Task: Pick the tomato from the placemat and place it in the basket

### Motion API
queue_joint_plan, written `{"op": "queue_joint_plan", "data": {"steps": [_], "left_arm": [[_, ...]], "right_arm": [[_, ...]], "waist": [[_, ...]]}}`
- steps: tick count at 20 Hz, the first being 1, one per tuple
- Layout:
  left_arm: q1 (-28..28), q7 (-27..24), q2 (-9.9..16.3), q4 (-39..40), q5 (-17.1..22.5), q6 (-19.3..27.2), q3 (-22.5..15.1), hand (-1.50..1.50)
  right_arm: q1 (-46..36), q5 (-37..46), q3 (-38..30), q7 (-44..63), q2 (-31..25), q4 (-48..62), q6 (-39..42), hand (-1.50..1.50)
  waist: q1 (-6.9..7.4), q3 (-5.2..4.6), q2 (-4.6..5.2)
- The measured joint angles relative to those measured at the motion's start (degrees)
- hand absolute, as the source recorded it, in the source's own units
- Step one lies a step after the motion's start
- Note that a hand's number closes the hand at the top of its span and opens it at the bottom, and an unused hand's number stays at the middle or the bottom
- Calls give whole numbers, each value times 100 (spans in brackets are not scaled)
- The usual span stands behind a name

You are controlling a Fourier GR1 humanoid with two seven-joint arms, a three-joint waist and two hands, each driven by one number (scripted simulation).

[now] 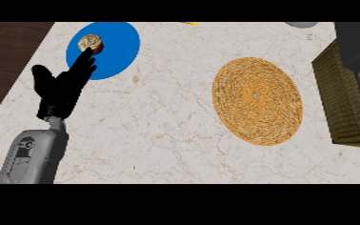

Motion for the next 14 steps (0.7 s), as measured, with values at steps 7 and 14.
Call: {"op": "queue_joint_plan", "data": {"steps": [7, 14], "left_arm": [[16, 3, -14, 37, -1, 49, 46, 0], [146, 7, 74, 2, 31, 49, 162, 0]], "right_arm": [[-93, 623, -210, 201, -506, 399, 203, 150], [49, 990, -475, 312, -639, 526, 274, 150]], "waist": [[-112, 5, -28], [-235, 15, -98]]}}
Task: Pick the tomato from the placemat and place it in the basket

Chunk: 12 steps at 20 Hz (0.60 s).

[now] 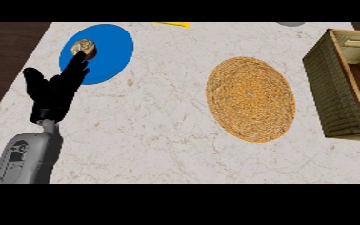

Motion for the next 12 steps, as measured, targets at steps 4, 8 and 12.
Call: {"op": "queue_joint_plan", "data": {"steps": [4, 8, 12], "left_arm": [[32, -48, 67, 65, 34, -26, 97, 0], [99, -21, 71, 42, 83, -39, 145, 0], [165, -73, 83, 57, 88, -31, 193, 0]], "right_arm": [[166, 97, -163, -47, 1, 36, -31, 150], [505, 91, -357, -175, 73, -90, -255, 150], [802, 105, -535, -236, 151, -249, -474, 150]], "waist": [[-108, 4, -31], [-200, 9, -68], [-249, 13, -82]]}}
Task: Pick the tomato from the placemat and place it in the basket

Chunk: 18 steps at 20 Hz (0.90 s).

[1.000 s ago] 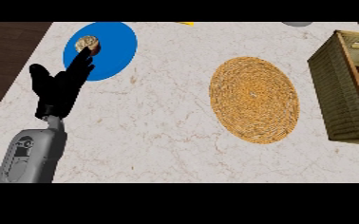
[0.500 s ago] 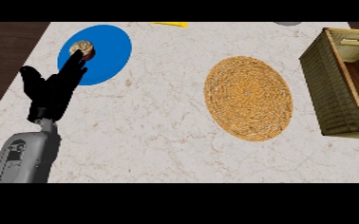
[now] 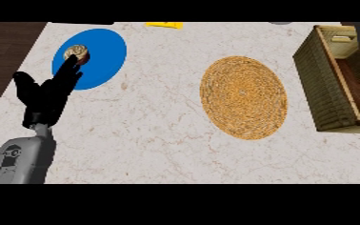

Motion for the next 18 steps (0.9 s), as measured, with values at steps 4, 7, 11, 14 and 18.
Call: {"op": "queue_joint_plan", "data": {"steps": [4, 7, 11, 14, 18], "left_arm": [[0, -34, 35, 46, 9, -7, 50, 0], [81, -48, -20, -1, -14, 33, 26, 0], [97, -31, -10, -8, -25, 20, 21, 0], [78, -105, -23, 70, -61, 34, 19, 0], [41, 7, -8, 28, -30, 33, 40, 0]], "right_arm": [[334, 209, -166, 114, -108, -343, -122, -150], [591, 265, -371, 170, -58, -551, -226, -150], [754, 286, -572, 101, -12, -635, -409, -150], [759, 299, -635, -14, 56, -672, -612, -150], [831, 390, -758, -113, 104, -1076, -905, -150]], "waist": [[-52, -3, -1], [-57, -2, -16], [-61, 2, -22], [-66, 2, -23], [-93, 0, -46]]}}
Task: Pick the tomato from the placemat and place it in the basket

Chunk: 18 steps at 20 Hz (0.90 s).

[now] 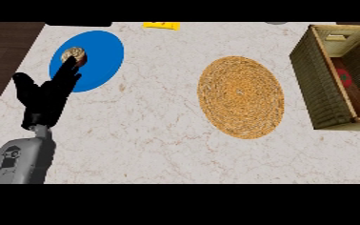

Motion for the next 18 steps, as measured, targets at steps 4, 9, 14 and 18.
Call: {"op": "queue_joint_plan", "data": {"steps": [4, 9, 14, 18], "left_arm": [[63, -11, 11, -11, -20, 14, 13, 0], [200, -21, 88, -33, 32, -26, 110, 0], [370, -80, 52, -32, 5, 34, 140, 0], [395, -22, 80, -79, 13, 20, 150, 0]], "right_arm": [[110, 142, -188, -34, 105, -767, -346, -150], [319, 255, -437, 13, 603, -2027, -603, -150], [626, 203, -479, 49, 1610, -3587, -504, -150], [1067, -132, -190, 90, 2119, -4573, -216, -150]], "waist": [[-61, -3, -37], [-181, -8, -111], [-333, -12, -190], [-334, -11, -220]]}}
